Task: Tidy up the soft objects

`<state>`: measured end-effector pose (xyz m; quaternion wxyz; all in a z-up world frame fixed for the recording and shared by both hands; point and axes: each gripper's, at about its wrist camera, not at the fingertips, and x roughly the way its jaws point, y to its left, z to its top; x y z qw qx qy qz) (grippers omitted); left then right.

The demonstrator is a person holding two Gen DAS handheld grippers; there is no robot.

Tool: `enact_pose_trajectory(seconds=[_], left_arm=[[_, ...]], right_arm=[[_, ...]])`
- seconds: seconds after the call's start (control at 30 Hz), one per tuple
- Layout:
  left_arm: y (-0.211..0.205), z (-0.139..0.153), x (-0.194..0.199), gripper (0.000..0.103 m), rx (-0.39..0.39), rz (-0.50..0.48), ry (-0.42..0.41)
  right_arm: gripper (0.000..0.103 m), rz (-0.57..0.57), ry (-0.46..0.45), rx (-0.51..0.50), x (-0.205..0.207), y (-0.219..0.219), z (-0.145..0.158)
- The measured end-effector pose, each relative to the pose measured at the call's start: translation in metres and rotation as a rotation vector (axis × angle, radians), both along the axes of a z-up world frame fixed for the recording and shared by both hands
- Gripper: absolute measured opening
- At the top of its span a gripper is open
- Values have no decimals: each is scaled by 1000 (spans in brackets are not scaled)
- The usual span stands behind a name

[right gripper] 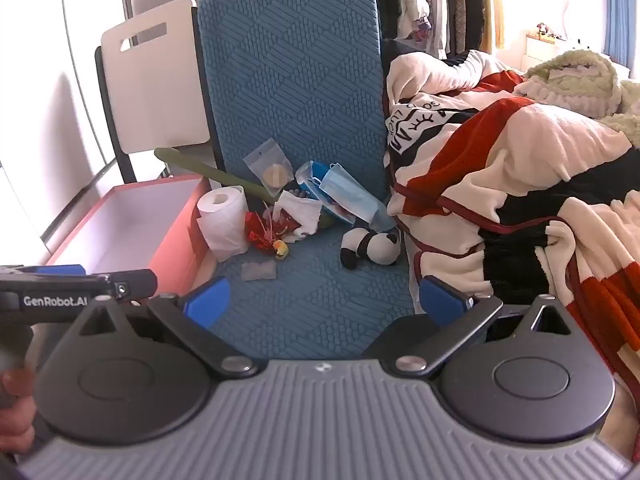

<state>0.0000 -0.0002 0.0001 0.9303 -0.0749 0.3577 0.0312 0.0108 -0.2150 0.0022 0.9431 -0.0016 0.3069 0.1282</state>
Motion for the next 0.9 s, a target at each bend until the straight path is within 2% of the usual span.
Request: enact_pose_trajectory(seconds=[0.2, 0.23, 0.67, 0.83, 0.9], left_arm=[[-1, -1, 3, 103, 10, 3, -3], [-1, 3, -4, 103, 4, 5, -23], [1, 4, -4, 103, 3, 5, -10], [1, 2, -4, 103, 44, 5, -10], [3, 2, -4, 103, 22, 1, -11]], right_arm=[[103, 4, 3, -6, -1, 0, -1], [103, 4, 3, -7, -1, 0, -1], [103, 2, 4, -18, -2, 3, 1], [103, -3, 18, -9, -2, 2, -1], [103, -3, 24, -12, -1, 3, -2]])
